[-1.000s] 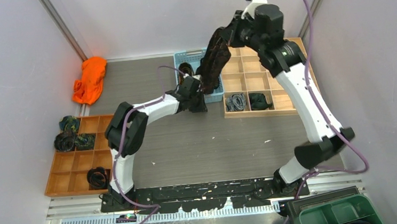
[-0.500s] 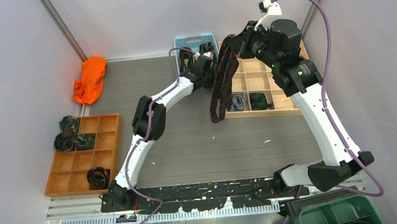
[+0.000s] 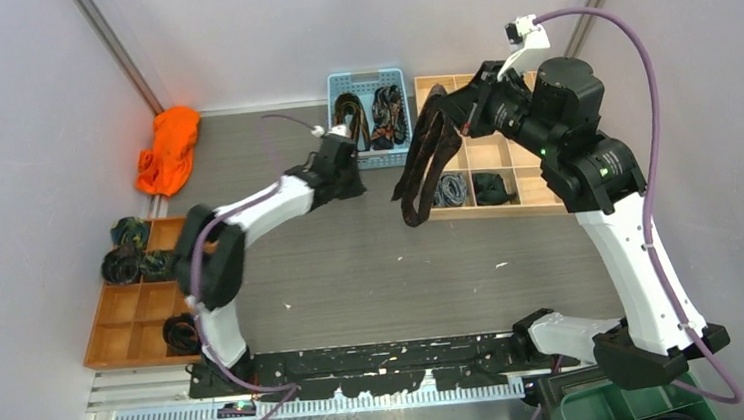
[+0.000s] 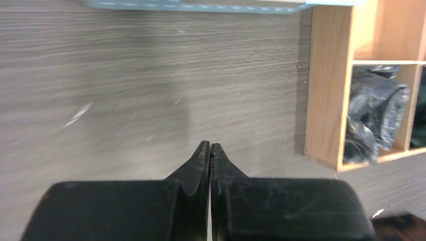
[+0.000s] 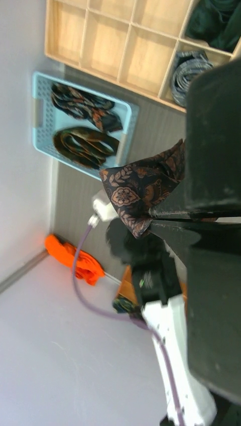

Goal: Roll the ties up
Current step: Place the tie at the center of the board.

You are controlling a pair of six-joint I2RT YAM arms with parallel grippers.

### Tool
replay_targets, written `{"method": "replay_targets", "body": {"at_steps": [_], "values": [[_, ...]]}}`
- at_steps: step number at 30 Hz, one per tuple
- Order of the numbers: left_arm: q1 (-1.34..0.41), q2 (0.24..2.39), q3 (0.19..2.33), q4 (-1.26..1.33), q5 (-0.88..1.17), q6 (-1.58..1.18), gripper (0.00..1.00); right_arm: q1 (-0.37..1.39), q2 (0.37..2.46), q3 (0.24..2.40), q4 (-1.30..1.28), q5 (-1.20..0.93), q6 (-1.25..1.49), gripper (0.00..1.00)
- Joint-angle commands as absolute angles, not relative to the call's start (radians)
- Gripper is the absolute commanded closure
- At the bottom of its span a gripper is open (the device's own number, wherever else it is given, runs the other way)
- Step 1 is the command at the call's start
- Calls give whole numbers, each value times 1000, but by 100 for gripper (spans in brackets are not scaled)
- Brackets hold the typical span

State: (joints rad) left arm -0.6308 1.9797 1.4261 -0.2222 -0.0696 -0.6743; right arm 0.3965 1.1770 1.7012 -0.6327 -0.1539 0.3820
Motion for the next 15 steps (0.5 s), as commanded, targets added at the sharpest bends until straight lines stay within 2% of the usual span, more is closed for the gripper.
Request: {"method": "replay_targets", "body": {"at_steps": [1,6,11,15], "values": [[-628,1575,1250,-214,-301,-681,100,442,1149,1706,-694,-237,427,99],[-641,1256,1088,-376,-403,-668,100,603,1176,1677,-727,-219,452,99],[-645,985,988,-534,-475,-688,100,884,1253,1650,-772,-99,447,99],[-646,831,965,-643,-529,-691,100,959,1341,1611,-761,-106,461,99]]}}
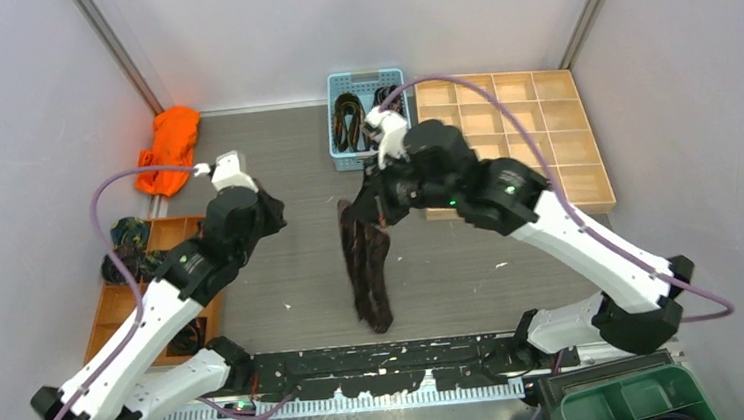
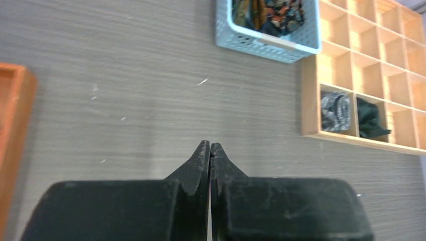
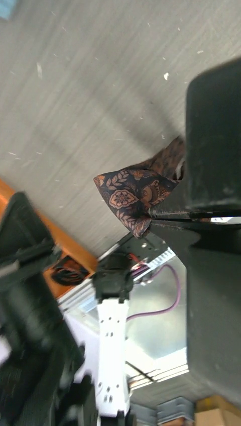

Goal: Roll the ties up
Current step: Place the tie at the center of the board.

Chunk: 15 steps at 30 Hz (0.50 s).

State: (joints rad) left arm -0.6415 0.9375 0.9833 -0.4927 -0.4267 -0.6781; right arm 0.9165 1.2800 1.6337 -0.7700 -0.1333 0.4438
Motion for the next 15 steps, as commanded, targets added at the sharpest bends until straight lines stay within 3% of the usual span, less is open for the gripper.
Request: {"method": "replay_targets", "body": {"at_steps": [1,4,8,15], "values": [[-647,802,961,-666,-543,-690,100,959,1373,1606,-756,-129,457,99],[-646,742,948,-710,-575,-698,100,960,1457,1583,-709,-131,451,99],[-646,726,936,-734,-580,-700,100,951,1536,1585,-705,16,428,99],[-646,770,911,-697,-556,-687,100,814,1618,1534,-727,144,415,99]]}}
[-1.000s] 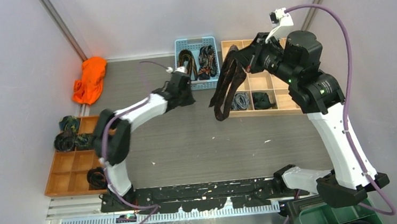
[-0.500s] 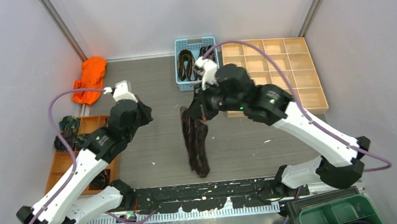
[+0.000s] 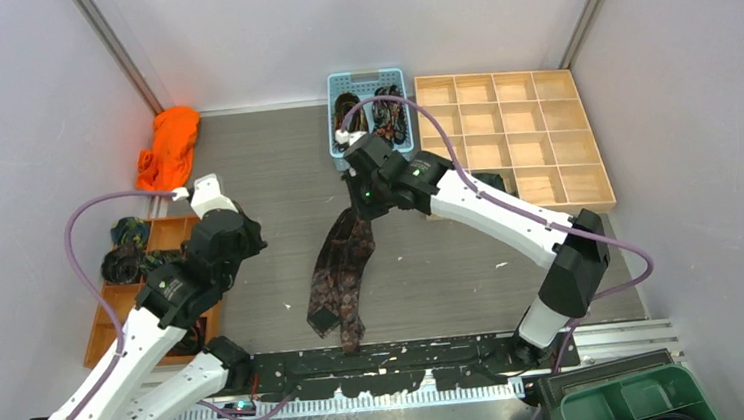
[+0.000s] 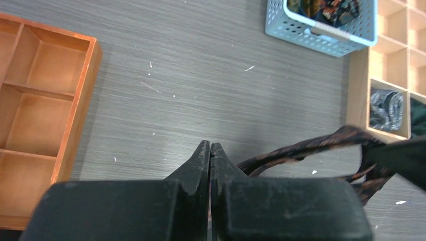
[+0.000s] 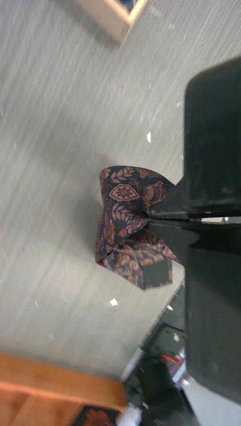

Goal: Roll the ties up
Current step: Place the tie at the center of the board.

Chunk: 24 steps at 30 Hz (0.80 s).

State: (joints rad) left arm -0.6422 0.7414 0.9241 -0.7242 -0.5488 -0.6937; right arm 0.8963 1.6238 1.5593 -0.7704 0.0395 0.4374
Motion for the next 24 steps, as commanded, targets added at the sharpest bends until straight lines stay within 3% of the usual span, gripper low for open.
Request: {"method": "replay_targets", "body": {"at_steps": [1,9,14,18,24], "values": [[-646,782,907,-681,-543,-679,100,785,1631,1530,-720,147,415,99],[-648,900,875,-591,-312,-664,100,696,1808,1602,-804,262,402,99],[-664,925,812,-552,-267,-686,100,678,1796,1483,-774,290,443,98],[-671,953,764,-454,-197,-686,97,668,1771,1424,-718,285,441,61],[-823,1103,862,-495,-181,-667,80,667,1721,1458,-726,314,438,30]]}}
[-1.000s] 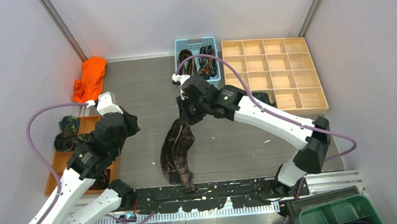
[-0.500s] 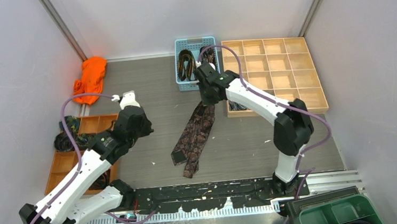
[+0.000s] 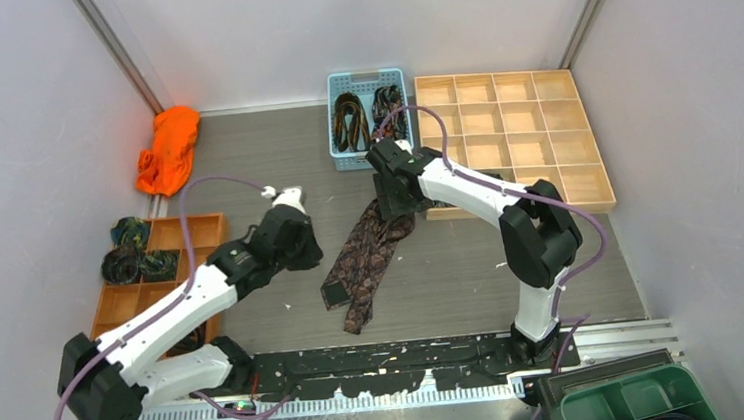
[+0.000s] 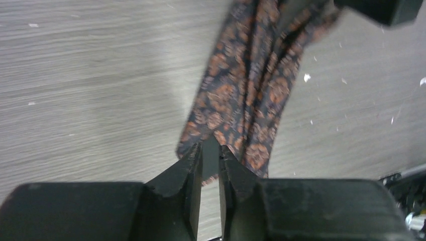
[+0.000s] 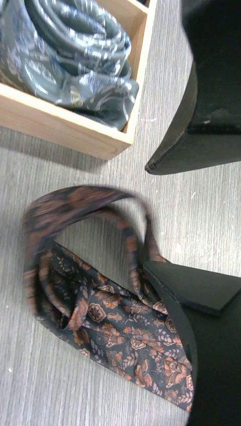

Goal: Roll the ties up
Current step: Place the tie at the center of the board, then flatten out the tie at the center of the board.

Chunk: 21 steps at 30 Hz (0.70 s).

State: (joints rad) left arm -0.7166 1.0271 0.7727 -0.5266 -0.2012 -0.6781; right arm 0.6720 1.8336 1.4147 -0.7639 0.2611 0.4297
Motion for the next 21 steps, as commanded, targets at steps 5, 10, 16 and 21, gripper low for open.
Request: {"method": "replay_targets", "body": {"at_steps": [5,10,16,21], "values": [[-992,1270,956,-669,-301,-695,69,665,1591,1454,-766,358,473,22],[-1130,1328,939,-701,-294,-782,58,662,1458,1401,-795,364,486,17],[-1233,1364,918,-731,-308,-861,47,661,1356,1337,-818,355,511,17],[-1270,1412,899,-696,-295,-873,36,662,1310,1292,-813,310,530,17]]}}
